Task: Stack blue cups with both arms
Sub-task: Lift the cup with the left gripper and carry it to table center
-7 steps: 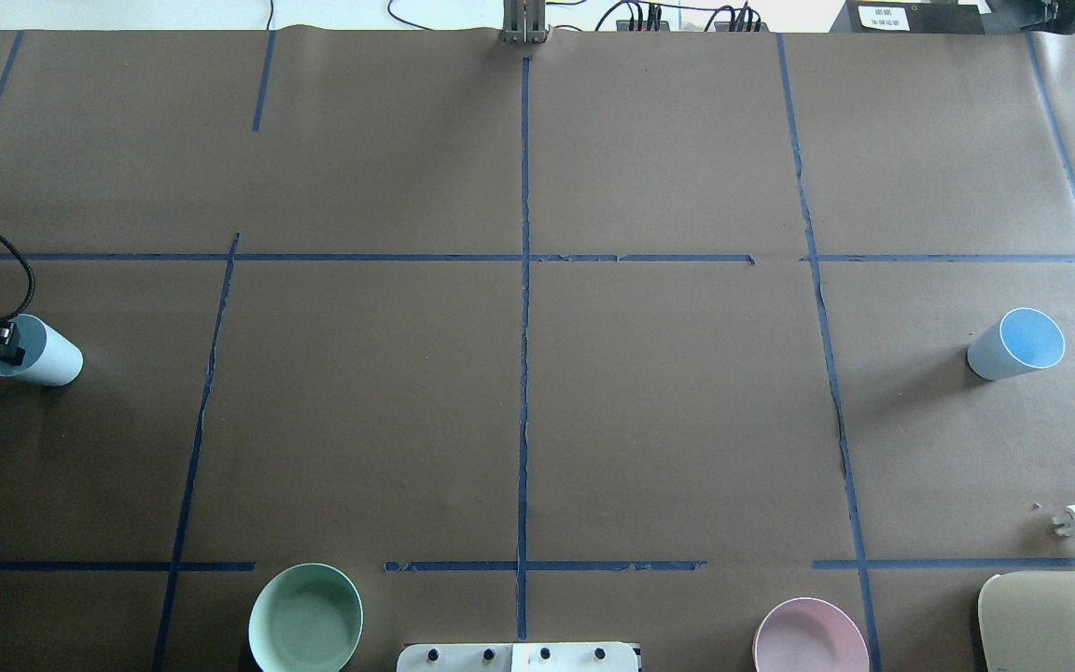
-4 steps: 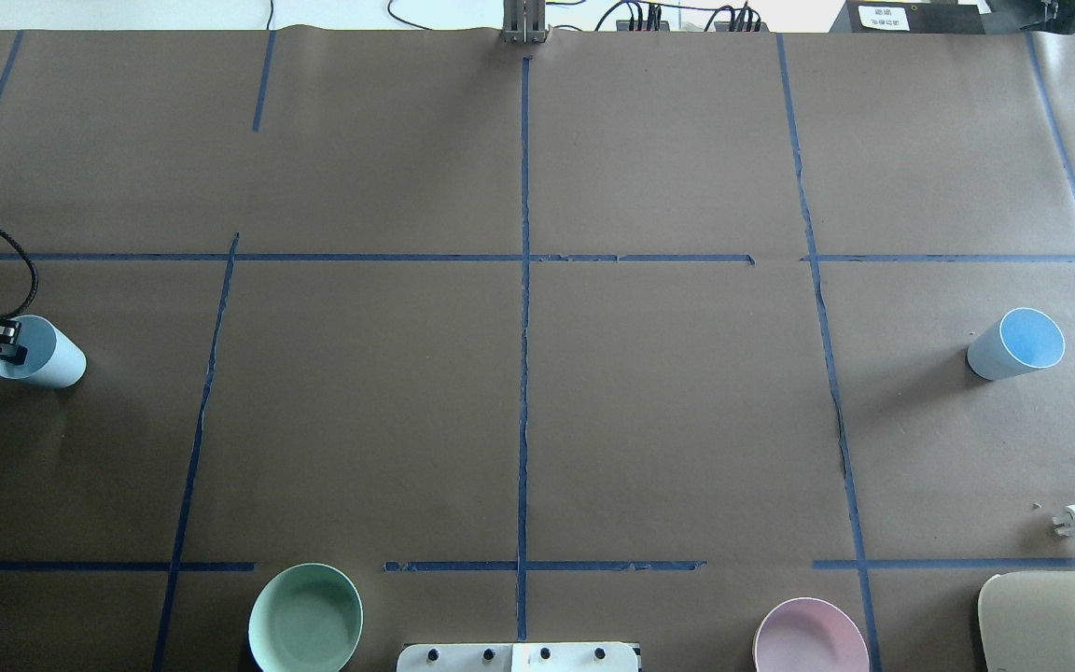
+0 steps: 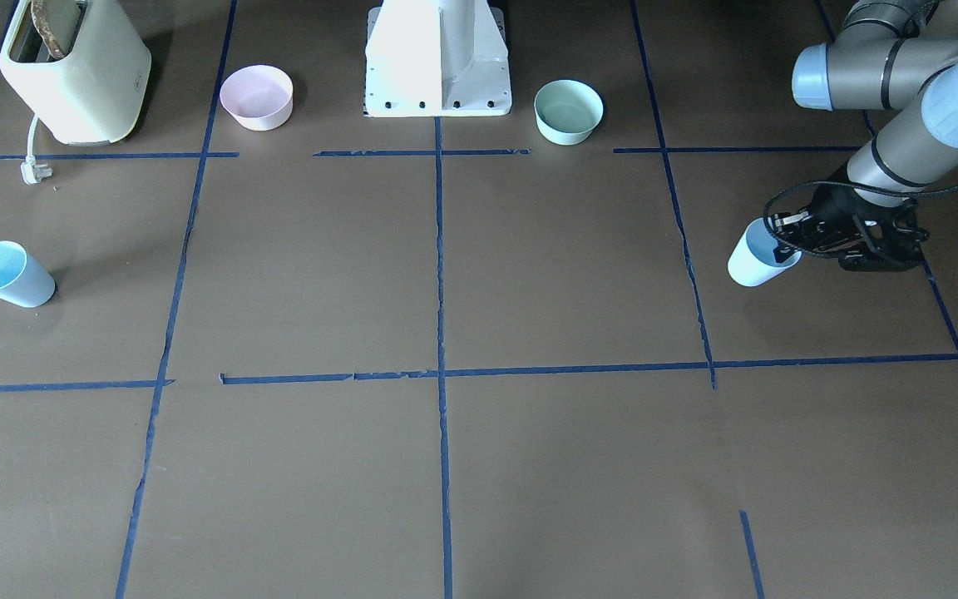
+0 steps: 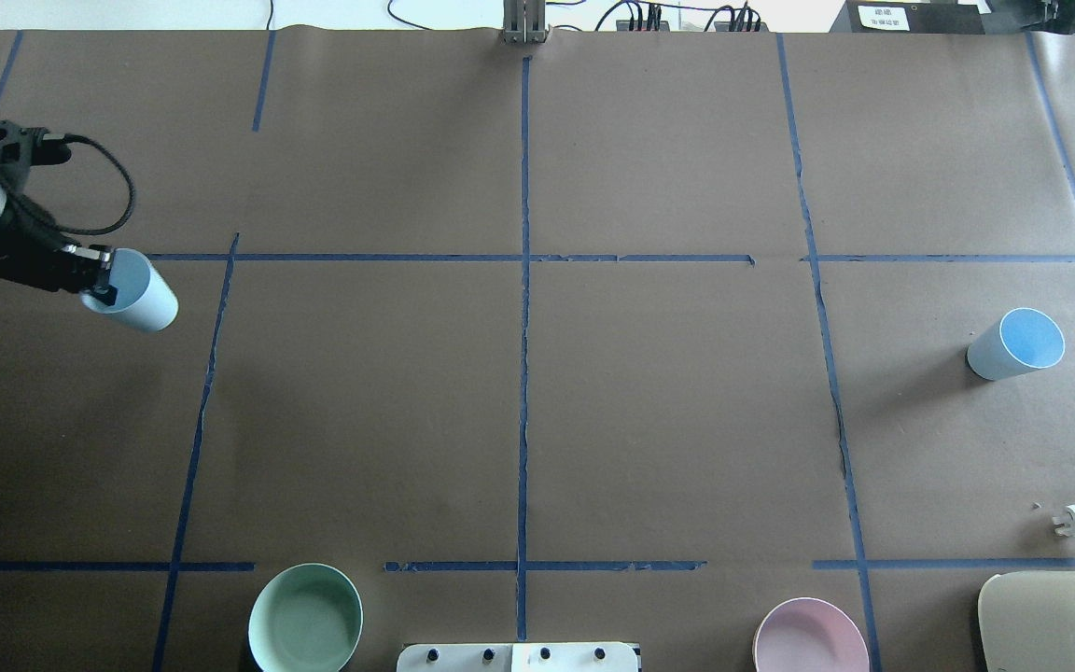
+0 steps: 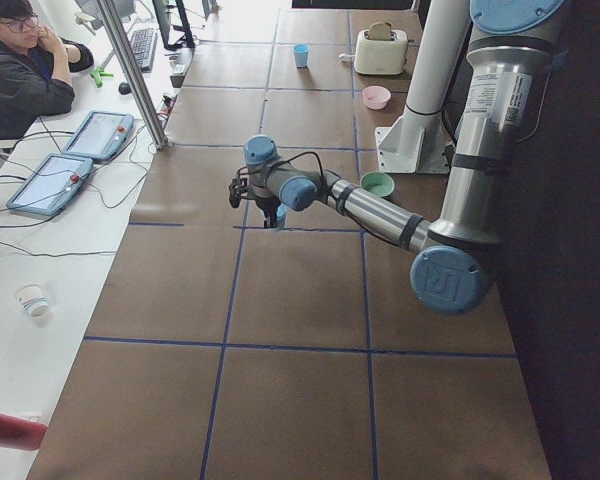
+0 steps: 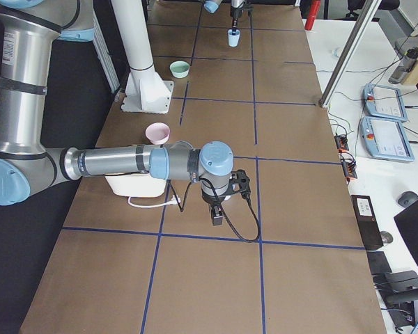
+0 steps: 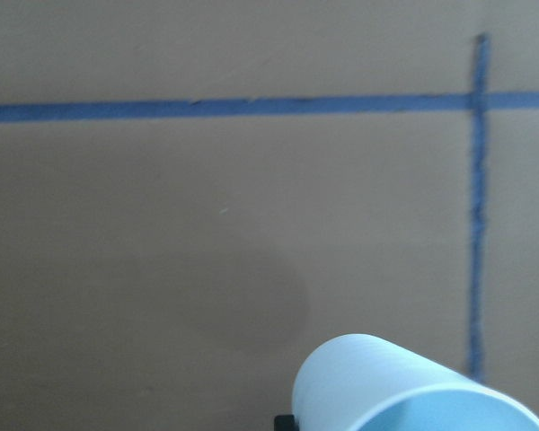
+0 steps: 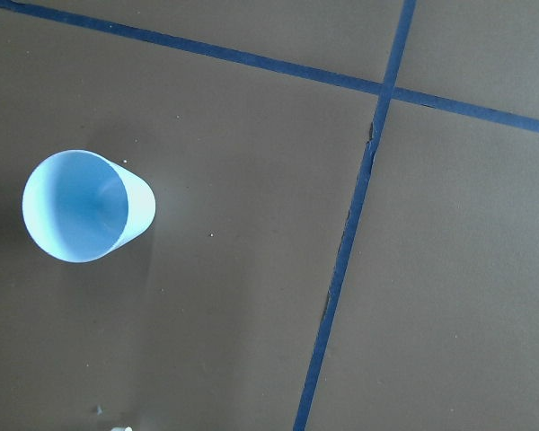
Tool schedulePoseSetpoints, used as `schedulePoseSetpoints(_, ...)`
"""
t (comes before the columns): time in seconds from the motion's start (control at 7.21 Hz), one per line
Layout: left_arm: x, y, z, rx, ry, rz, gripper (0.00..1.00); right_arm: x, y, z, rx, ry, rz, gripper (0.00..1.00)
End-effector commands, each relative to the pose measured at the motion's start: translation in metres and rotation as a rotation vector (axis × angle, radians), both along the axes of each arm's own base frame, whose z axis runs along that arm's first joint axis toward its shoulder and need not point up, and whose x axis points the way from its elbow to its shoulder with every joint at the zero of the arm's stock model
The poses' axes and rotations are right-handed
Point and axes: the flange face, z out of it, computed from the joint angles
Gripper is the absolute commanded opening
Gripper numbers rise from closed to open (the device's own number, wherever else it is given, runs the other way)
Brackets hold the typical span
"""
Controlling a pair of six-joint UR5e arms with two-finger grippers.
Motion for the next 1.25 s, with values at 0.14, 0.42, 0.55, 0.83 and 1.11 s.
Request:
schedulePoseSetpoints(0.14, 0.173, 0.016, -0.183, -0.144, 0.011, -0.099, 0.00, 0.000, -0.001, -0.003, 0.007, 0.001, -0.001, 1.00)
schedulePoseSetpoints(0.42, 0.251, 0.023, -0.239, -0.120, 0.001, -0.129, 0.00, 0.000, -0.001, -0.003, 0.006, 0.001, 0.000, 1.00)
schedulePoseSetpoints(0.55, 0.287, 0.044, -0.249, -0.098, -0.014, -0.131, 0.00, 0.000, -0.001, -0.002, 0.005, 0.001, 0.000, 1.00)
schedulePoseSetpoints(0.83, 0.322, 0.055, -0.258, -0.089, -0.011, -0.106, 0.00, 0.000, -0.001, -0.002, 0.003, 0.001, 0.000, 1.00)
schedulePoseSetpoints(1.11, 0.344, 0.060, -0.246, -0.060, 0.002, -0.101, 0.00, 0.000, -0.001, -0.003, 0.006, 0.001, 0.000, 1.00)
